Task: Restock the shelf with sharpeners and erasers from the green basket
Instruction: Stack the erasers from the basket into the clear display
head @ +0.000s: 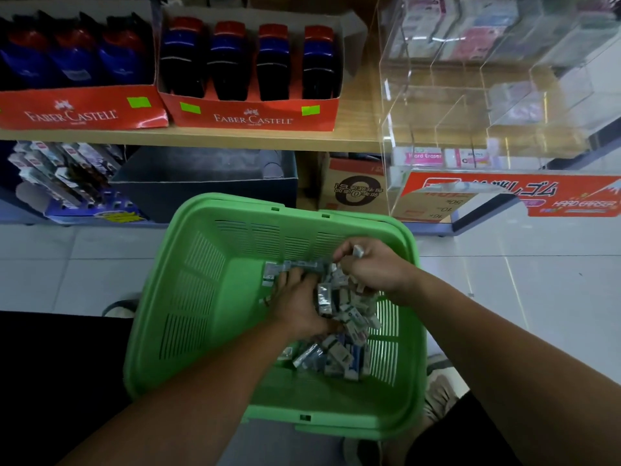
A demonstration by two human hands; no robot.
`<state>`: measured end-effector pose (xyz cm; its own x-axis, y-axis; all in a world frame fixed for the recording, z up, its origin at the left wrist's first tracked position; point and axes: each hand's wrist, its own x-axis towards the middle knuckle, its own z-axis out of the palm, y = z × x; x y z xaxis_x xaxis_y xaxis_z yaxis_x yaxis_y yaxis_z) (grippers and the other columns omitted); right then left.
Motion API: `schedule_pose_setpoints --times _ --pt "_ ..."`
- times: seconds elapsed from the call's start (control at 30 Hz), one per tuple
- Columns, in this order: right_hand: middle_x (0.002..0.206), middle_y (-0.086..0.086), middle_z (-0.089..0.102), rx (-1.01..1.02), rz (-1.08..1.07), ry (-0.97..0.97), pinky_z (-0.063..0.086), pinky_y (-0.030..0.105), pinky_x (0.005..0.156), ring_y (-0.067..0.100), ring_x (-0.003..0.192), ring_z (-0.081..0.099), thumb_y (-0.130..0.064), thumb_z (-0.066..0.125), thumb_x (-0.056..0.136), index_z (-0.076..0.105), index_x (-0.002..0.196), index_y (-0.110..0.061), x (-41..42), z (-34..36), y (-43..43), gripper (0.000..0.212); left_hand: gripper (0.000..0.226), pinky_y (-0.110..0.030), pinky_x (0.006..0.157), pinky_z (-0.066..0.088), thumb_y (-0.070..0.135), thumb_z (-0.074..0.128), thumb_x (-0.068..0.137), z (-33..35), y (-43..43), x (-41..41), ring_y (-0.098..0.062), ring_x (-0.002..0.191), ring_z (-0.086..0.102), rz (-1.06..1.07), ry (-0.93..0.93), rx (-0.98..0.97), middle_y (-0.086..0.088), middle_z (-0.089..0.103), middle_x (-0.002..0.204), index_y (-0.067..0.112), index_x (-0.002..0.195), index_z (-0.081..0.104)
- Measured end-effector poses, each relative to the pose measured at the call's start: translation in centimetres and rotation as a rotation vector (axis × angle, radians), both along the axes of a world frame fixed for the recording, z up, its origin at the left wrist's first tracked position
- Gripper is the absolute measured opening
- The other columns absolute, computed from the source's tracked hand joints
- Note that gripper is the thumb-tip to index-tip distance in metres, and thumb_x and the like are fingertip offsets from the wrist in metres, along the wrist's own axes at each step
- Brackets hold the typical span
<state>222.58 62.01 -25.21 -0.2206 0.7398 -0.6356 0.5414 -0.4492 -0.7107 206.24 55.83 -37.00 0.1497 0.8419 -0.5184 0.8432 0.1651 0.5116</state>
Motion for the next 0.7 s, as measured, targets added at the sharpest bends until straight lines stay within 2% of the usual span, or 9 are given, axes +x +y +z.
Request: schedule_pose_setpoints --times 0.1,0.2,0.27,0.37,0.47,0.5,0.57,0.63,0.7 --pt "0.085 0.005 0.064 -0.038 0.005 -0.001 0.044 0.02 0.05 0.019 0.072 0.058 -0.008 0.05 0.102 0.07 0.106 -0.017 0.0 -0.1 -0.1 0.022 0.121 -0.053 0.117 0.035 0.076 0.085 0.05 -0.2 0.6 -0.1 -0.03 0.138 0.03 -0.028 -0.023 -0.034 0.0 0.034 0.142 0.034 0.151 0.033" --pt "0.071 0.006 0.052 -0.087 -0.077 0.053 0.036 0.025 0.046 0.019 0.054 0.044 -0.007 0.046 0.102 0.069 0.106 -0.013 -0.2 -0.6 -0.3 0.024 0.118 -0.057 0.118 0.03 0.075 0.081 0.055 -0.1 1.0 0.2 -0.03 0.14 0.024 -0.064 0.009 -0.043 0.001 0.031 0.145 0.042 0.154 0.026" --pt "0.066 0.006 0.045 -0.097 -0.135 0.063 0.036 0.027 0.046 0.018 0.047 0.036 -0.005 0.045 0.101 0.068 0.106 -0.009 -0.2 -1.1 -0.2 0.024 0.108 -0.058 0.115 0.034 0.072 0.08 0.061 -0.2 0.9 0.2 -0.031 0.14 0.024 -0.041 0.018 -0.026 0.004 0.031 0.144 0.046 0.152 0.027" --pt "0.062 0.007 0.04 -0.092 -0.179 0.023 0.025 0.022 0.043 0.016 0.039 0.03 -0.003 0.045 0.097 0.067 0.097 -0.011 -0.4 -1.3 -0.2 0.023 0.103 -0.057 0.111 0.041 0.07 0.081 0.065 -0.4 0.6 0.4 -0.031 0.139 0.024 0.01 -0.002 -0.002 0.005 0.031 0.144 0.046 0.152 0.03" --pt "0.066 0.006 0.049 -0.076 -0.176 -0.018 0.028 0.017 0.037 0.022 0.042 0.05 -0.006 0.051 0.1 0.066 0.094 -0.011 -0.7 -1.3 -0.3 0.017 0.109 -0.051 0.108 0.044 0.067 0.084 0.066 -0.3 0.6 1.1 -0.028 0.136 0.024 -0.032 -0.002 0.004 0.0 0.029 0.143 0.04 0.155 0.028" --pt "0.067 0.006 0.051 -0.08 -0.17 -0.017 0.029 0.017 0.036 0.025 0.047 0.056 -0.01 0.054 0.101 0.065 0.094 -0.012 -0.7 -1.1 -0.3 0.013 0.108 -0.051 0.108 0.045 0.063 0.084 0.068 -0.3 0.6 1.4 -0.029 0.136 0.026 -0.049 -0.004 0.021 -0.001 0.03 0.144 0.038 0.156 0.027" --pt "0.065 0.006 0.053 -0.082 -0.156 -0.001 0.03 0.018 0.036 0.022 0.045 0.055 -0.021 0.061 0.103 0.062 0.093 -0.013 -0.7 -1.0 -0.3 0.013 0.1 -0.05 0.108 0.046 0.052 0.084 0.073 -0.5 0.5 1.7 -0.031 0.138 0.029 -0.048 -0.026 0.061 -0.002 0.033 0.147 0.034 0.156 0.031" --pt "0.064 0.004 0.054 -0.065 -0.158 -0.001 0.032 0.018 0.036 0.014 0.038 0.05 -0.036 0.065 0.101 0.064 0.094 -0.012 -0.6 -0.7 -0.3 0.025 0.091 -0.049 0.108 0.046 0.047 0.082 0.077 -0.4 0.8 1.6 -0.031 0.137 0.032 -0.035 -0.056 0.084 -0.002 0.037 0.15 0.031 0.154 0.036" --pt "0.064 -0.001 0.055 -0.069 -0.2 0.012 0.034 0.017 0.037 0.01 0.036 0.05 -0.053 0.061 0.1 0.066 0.094 -0.011 -0.7 -0.4 -0.3 0.043 0.084 -0.048 0.107 0.046 0.047 0.081 0.077 -0.3 1.3 0.9 -0.031 0.134 0.037 -0.018 -0.074 0.093 -0.002 0.044 0.146 0.029 0.15 0.043"
